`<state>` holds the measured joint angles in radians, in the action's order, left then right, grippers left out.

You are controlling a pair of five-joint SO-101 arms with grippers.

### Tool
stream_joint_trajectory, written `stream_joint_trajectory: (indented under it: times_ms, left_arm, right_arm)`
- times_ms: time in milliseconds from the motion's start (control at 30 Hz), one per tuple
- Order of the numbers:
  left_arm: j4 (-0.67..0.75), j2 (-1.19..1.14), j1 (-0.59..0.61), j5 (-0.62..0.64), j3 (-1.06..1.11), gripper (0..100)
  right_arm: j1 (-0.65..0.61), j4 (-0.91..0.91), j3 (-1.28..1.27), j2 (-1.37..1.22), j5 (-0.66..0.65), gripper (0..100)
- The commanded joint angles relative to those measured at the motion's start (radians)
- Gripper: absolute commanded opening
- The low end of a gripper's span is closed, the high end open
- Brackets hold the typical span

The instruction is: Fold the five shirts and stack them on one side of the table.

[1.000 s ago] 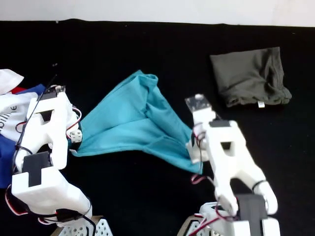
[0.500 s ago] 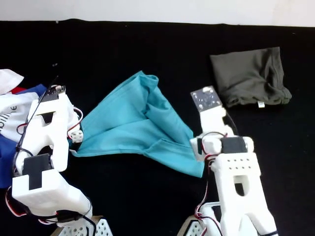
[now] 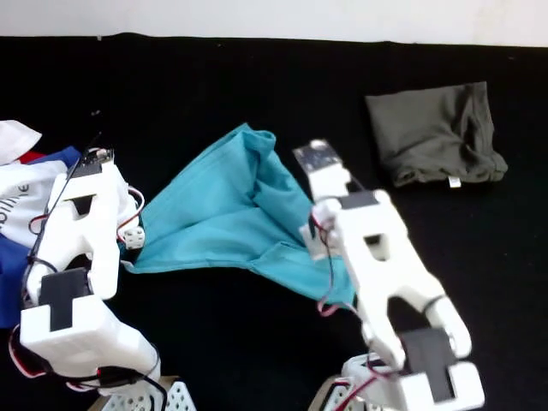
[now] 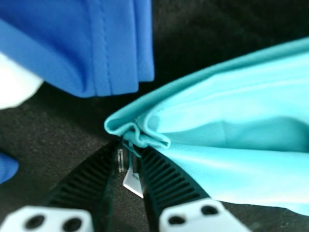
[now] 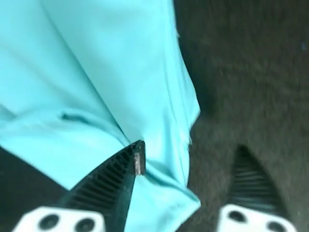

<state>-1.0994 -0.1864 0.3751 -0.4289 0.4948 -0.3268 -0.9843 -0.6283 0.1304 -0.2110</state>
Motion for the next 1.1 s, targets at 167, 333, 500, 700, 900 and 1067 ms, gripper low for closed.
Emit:
stream_joint_trajectory:
  times_ms: [167,333,500,700,900,1067]
  left_arm:
    - [0.009,-0.007,0.005,-0.011,0.018,1]
    - [0.009,-0.007,0.005,-0.011,0.018,1]
    - [0.009,-0.007,0.005,-0.011,0.018,1]
    - [0.009,-0.008,0.005,-0.011,0.016,1]
    - [0.009,-0.008,0.005,-0.011,0.016,1]
    - [0.009,-0.008,0.005,-0.011,0.016,1]
  right_arm:
    - [-0.025,-0.012,0.254,-0.268,0.006,27.7]
    - [0.002,-0.015,0.357,-0.406,0.006,0.0]
    - [0.102,-0.021,0.461,-0.410,0.006,0.7]
    - [0.249,-0.096,0.700,-0.412,0.006,0.7]
    - [0.260,-0.159,0.780,-0.417,0.011,7.0]
    - [0.255,-0.245,0.788,-0.409,0.006,24.1]
